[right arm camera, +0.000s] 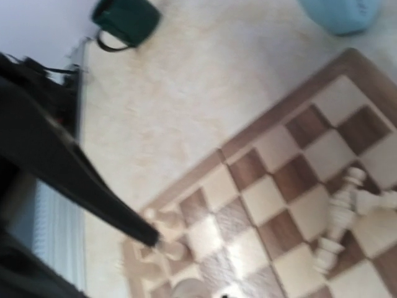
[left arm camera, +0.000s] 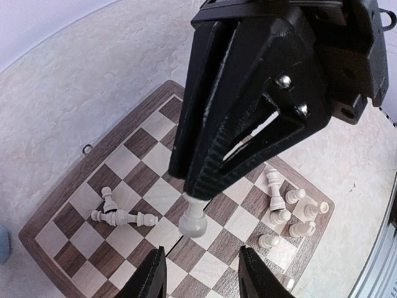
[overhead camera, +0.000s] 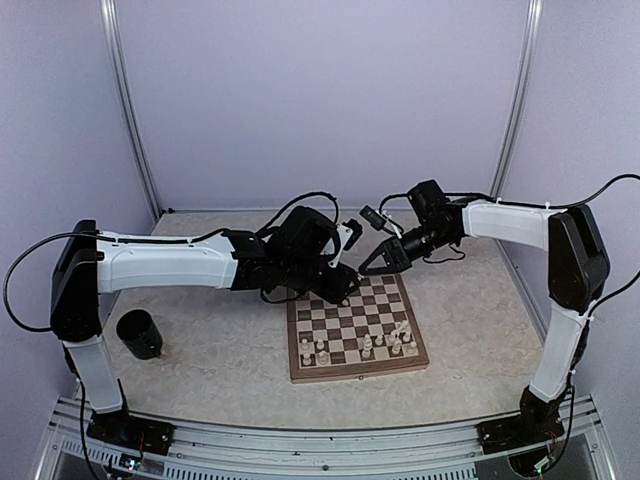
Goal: Set up the chess pieces on the board
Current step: Pass from the left arm to the right, then place the bishop on c1.
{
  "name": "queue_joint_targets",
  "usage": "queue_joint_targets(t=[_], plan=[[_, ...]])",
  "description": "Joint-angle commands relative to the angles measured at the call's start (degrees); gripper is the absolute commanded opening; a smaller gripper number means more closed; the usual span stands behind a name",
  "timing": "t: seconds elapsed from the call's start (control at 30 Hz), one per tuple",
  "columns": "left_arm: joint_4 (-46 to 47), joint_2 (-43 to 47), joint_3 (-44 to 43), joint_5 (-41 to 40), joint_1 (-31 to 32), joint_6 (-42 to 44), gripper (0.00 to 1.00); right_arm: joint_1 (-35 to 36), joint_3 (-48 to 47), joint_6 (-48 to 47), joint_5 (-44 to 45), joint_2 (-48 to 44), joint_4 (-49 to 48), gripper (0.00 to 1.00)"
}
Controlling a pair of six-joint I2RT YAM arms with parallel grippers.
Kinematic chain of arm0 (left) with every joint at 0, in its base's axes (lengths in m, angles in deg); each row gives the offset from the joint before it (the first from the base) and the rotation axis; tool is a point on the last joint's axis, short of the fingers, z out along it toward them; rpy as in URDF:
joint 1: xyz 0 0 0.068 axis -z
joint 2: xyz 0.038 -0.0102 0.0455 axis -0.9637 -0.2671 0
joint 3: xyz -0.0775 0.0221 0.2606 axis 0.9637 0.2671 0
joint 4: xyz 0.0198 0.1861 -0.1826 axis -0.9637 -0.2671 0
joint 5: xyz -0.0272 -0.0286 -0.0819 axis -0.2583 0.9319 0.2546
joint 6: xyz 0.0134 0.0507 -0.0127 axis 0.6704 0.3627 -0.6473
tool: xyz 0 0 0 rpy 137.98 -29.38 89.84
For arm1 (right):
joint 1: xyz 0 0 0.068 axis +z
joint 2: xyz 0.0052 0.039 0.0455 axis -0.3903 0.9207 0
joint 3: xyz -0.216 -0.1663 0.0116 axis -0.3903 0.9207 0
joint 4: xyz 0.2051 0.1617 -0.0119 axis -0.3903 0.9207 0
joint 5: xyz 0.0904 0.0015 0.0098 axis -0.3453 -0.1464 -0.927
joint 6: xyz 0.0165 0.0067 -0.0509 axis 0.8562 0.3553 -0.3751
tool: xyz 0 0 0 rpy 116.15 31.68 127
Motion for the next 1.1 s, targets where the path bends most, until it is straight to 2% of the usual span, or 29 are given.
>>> queue_joint_targets(t=[0.0,0.17,0.37,0.5,0.6,0.67,1.07], plan=[[-5.61,6.35,-4.59,2.92,-1.42,3.55,0.42,-0.26,1.67,-3.9,8.2,-5.43,-0.36,0.04],[-11.47,10.09,-10.87,4.42,-5.73,6.15,0.48,-0.14,3.81,-6.96,13.66,-9.08,-0.73,0.04],[-8.93,9.81,-15.04,4.96,-11.84,7.55,0.5,3.89,5.42,-11.61,22.21,-13.55,0.57,0.04],[-2.91,9.77,-9.56,5.27,-16.65,5.27,0.5,10.44,6.29,-15.96,29.21,-16.53,1.92,0.04],[4.48,12.29,0.4,10.22,-21.04,1.33,0.5,15.71,7.69,-18.86,33.17,-17.8,2.08,0.05],[7.54,14.29,5.21,9.4,-22.52,1.0,0.5,18.44,9.11,-20.56,35.51,-17.73,1.6,0.05],[6.07,15.37,4.81,8.01,-22.49,3.12,0.5,28.83,14.6,-23.87,45.13,-10.73,-1.9,0.05]])
